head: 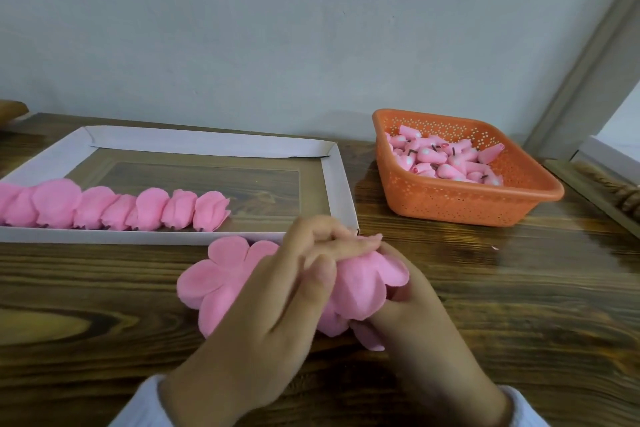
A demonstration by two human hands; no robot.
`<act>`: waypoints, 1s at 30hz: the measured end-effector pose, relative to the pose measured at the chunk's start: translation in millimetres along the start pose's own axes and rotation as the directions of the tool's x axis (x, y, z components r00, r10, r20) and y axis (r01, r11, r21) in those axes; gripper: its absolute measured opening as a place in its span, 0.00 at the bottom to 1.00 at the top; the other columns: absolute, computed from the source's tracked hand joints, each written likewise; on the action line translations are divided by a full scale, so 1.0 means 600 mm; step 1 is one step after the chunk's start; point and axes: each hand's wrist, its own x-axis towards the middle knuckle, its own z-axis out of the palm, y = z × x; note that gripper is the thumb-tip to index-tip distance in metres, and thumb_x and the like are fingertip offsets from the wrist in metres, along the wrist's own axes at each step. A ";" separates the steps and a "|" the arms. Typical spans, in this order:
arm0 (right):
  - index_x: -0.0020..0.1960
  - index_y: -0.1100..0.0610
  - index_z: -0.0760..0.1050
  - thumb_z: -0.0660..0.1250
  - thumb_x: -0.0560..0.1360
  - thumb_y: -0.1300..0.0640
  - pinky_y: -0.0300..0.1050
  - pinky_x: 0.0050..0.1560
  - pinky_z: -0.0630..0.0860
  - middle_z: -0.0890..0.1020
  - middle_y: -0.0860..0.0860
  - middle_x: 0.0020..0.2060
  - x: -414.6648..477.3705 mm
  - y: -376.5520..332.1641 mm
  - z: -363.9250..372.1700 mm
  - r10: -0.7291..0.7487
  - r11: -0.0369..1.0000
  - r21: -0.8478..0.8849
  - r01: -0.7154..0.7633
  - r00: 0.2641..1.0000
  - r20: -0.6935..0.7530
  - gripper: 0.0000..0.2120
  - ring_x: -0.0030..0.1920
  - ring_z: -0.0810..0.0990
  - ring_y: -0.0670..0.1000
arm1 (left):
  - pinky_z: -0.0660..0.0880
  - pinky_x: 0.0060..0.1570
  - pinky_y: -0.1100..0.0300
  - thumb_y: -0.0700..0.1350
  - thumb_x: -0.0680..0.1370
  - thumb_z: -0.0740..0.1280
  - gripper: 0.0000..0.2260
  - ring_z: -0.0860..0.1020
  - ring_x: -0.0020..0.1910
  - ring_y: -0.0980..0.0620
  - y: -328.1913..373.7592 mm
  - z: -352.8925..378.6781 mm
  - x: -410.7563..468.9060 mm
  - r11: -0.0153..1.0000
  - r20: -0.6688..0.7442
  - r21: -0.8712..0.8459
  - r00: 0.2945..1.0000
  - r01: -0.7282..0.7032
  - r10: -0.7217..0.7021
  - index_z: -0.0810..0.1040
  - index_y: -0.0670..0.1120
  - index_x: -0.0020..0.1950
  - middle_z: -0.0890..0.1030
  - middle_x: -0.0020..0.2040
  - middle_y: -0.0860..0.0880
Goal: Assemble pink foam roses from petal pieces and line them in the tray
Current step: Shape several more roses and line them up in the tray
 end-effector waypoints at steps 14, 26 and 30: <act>0.52 0.60 0.82 0.75 0.64 0.59 0.51 0.53 0.80 0.85 0.57 0.48 -0.002 0.020 0.022 -0.032 0.984 0.179 0.012 0.994 0.108 0.17 0.52 0.83 0.57 | 0.76 0.49 0.67 0.45 0.68 0.71 0.06 0.82 0.52 0.55 0.016 0.019 0.005 0.851 -0.036 -0.493 0.973 0.179 -0.226 0.83 0.49 0.44 0.85 0.49 0.51; 0.59 0.65 0.75 0.67 0.68 0.75 0.43 0.44 0.80 0.82 0.63 0.51 0.004 0.012 -0.006 0.263 0.839 0.423 -0.342 0.936 0.234 0.20 0.48 0.83 0.56 | 0.73 0.38 0.74 0.40 0.65 0.72 0.08 0.81 0.40 0.61 0.012 0.033 0.001 0.914 -0.346 -0.343 0.876 0.216 -0.337 0.78 0.49 0.41 0.82 0.38 0.56; 0.49 0.55 0.79 0.63 0.72 0.75 0.36 0.41 0.75 0.85 0.50 0.44 0.010 0.002 -0.029 0.019 1.000 -0.018 -0.023 0.977 -0.214 0.17 0.43 0.82 0.45 | 0.74 0.41 0.71 0.44 0.65 0.72 0.11 0.80 0.41 0.59 -0.001 0.026 -0.003 0.934 -0.354 -0.209 0.868 0.289 -0.348 0.77 0.53 0.45 0.82 0.41 0.55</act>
